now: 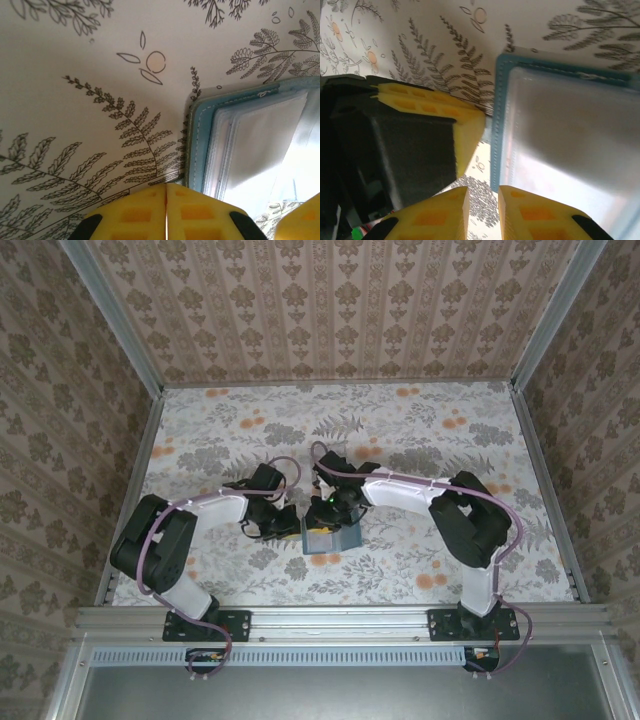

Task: Take the credit cards out of the card holder

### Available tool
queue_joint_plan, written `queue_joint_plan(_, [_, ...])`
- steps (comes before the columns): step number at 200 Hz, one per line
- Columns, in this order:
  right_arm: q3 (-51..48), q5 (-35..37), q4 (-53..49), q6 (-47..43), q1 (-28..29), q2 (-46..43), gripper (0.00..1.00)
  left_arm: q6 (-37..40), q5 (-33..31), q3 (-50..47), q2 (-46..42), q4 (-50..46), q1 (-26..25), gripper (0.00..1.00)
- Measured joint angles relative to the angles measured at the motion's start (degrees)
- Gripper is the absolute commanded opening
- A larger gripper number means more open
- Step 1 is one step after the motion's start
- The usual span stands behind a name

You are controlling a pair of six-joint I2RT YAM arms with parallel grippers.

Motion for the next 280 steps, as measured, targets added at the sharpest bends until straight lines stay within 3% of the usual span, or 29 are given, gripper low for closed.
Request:
queue_joint_plan(75, [1.8,2.4,-1.7,0.2,0.7,4.1,0.35,0.5,1.5,-0.9,-0.1,1.4,0.7,0.09])
queue_joint_plan(155, [7.5,17.0,-16.5,-4.0,2.7,4.1,0.44,1.1,2.1,-1.1,-0.1,1.6,1.1,0.09])
queue_joint_plan(213, [9.2,25.9,-24.1,-5.5,3.3,3.5,0.44,1.3,2.1,-1.1,-0.1,1.5,1.1,0.10])
queue_joint_plan(280, [8.7,29.0,-26.7,-6.7,2.8,1.2,0.44,2.2,2.0,-0.9,-0.1,1.3,1.1,0.09])
